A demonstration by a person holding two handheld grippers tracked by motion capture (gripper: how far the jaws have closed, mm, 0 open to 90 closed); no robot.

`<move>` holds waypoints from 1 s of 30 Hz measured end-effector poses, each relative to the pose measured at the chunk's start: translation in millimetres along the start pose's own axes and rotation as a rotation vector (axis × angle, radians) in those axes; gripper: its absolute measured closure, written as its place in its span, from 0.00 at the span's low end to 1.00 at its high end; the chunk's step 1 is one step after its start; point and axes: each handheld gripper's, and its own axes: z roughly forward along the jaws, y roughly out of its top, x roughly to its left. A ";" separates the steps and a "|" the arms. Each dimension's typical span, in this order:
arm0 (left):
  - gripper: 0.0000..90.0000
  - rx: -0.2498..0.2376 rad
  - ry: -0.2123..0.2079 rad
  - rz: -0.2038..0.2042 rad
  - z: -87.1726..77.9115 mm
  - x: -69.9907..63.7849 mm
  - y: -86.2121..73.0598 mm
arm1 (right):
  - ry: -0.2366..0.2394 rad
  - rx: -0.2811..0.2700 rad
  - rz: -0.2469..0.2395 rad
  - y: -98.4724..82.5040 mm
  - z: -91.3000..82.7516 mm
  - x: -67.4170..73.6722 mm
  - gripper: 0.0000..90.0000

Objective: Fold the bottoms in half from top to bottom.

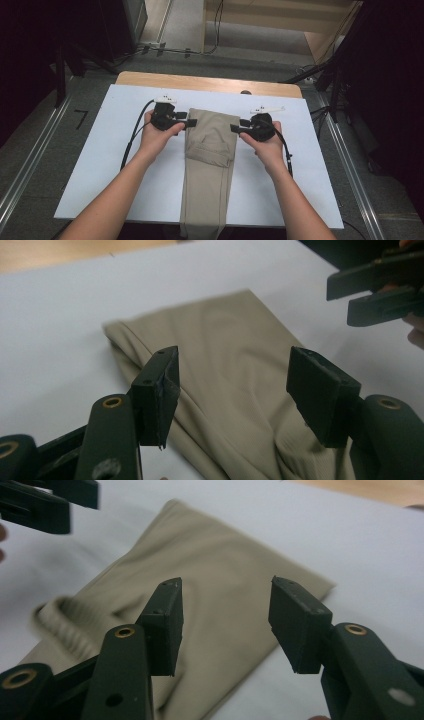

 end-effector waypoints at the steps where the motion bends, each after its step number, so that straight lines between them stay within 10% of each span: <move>1: 0.43 -0.003 -0.008 0.009 0.5 -3.8 -6.0 | 0.008 0.002 -0.007 -5.0 -0.5 5.6 0.52; 10: 0.43 0.041 -0.101 0.040 1.8 -21.5 -37.6 | 0.109 0.035 -0.043 -40.5 7.3 31.4 0.34; 18: 0.66 0.048 -0.145 0.041 -3.9 -25.1 -54.2 | 0.134 0.087 -0.056 -58.1 22.7 43.1 0.19; 30: 0.71 0.076 -0.150 0.102 -14.7 -38.1 -77.7 | 0.065 0.064 -0.234 -84.1 5.9 59.2 0.54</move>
